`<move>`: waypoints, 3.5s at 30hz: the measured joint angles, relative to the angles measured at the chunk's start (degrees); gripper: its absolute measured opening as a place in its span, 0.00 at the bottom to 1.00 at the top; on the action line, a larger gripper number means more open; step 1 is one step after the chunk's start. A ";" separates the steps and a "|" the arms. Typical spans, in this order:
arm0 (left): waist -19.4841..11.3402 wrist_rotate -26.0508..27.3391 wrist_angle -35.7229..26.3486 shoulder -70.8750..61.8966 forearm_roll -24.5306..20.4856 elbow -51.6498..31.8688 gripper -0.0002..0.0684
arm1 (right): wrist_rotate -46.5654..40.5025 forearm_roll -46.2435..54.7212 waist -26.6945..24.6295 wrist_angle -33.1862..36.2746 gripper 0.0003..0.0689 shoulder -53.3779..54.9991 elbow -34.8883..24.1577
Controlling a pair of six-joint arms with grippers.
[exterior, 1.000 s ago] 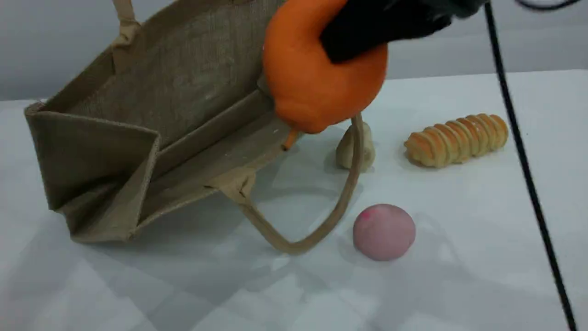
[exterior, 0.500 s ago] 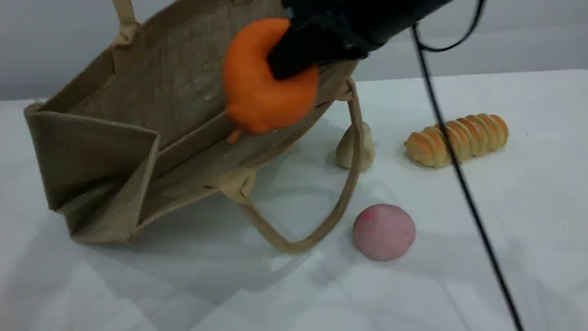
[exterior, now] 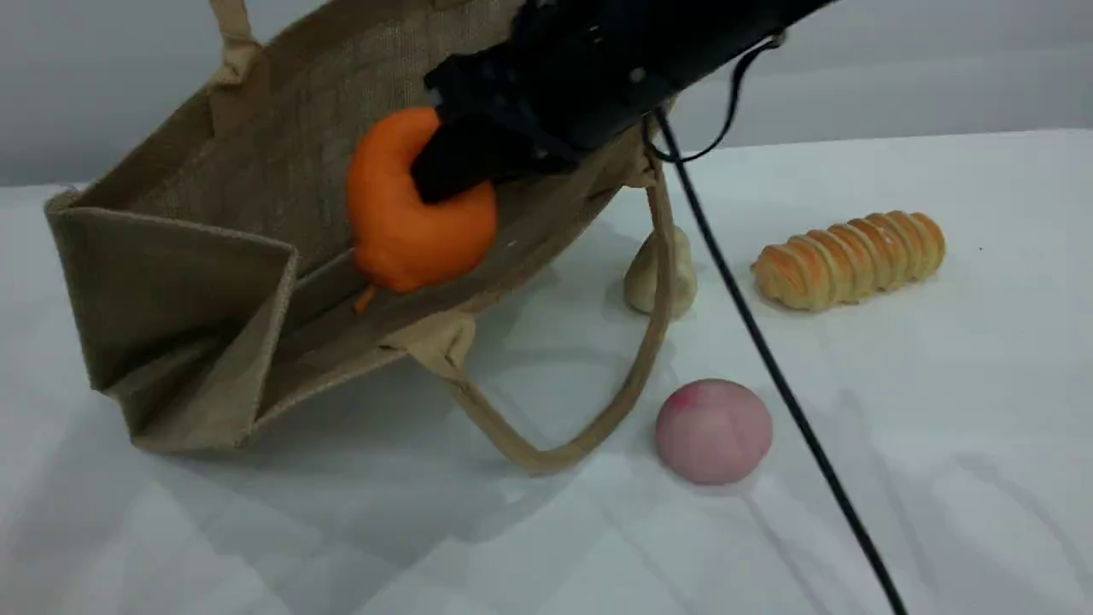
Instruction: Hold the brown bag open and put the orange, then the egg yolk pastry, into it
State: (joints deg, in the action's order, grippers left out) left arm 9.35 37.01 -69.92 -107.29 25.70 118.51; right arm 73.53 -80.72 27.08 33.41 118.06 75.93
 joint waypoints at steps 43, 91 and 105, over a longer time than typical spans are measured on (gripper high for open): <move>0.00 -1.71 -0.04 0.00 -0.31 0.00 0.13 | -50.57 65.01 0.35 21.86 0.83 -24.04 0.40; -0.05 -1.69 -0.04 0.06 -0.31 0.00 0.13 | -57.75 76.16 -11.06 -4.01 0.76 -0.51 2.22; -0.05 -1.59 -0.04 0.06 -0.51 0.00 0.13 | -39.26 54.03 -11.06 -5.98 0.75 4.39 3.48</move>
State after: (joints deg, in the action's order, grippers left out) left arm 9.30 35.42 -69.96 -107.23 25.19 118.51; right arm 34.27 -26.69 16.03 27.43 122.45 79.41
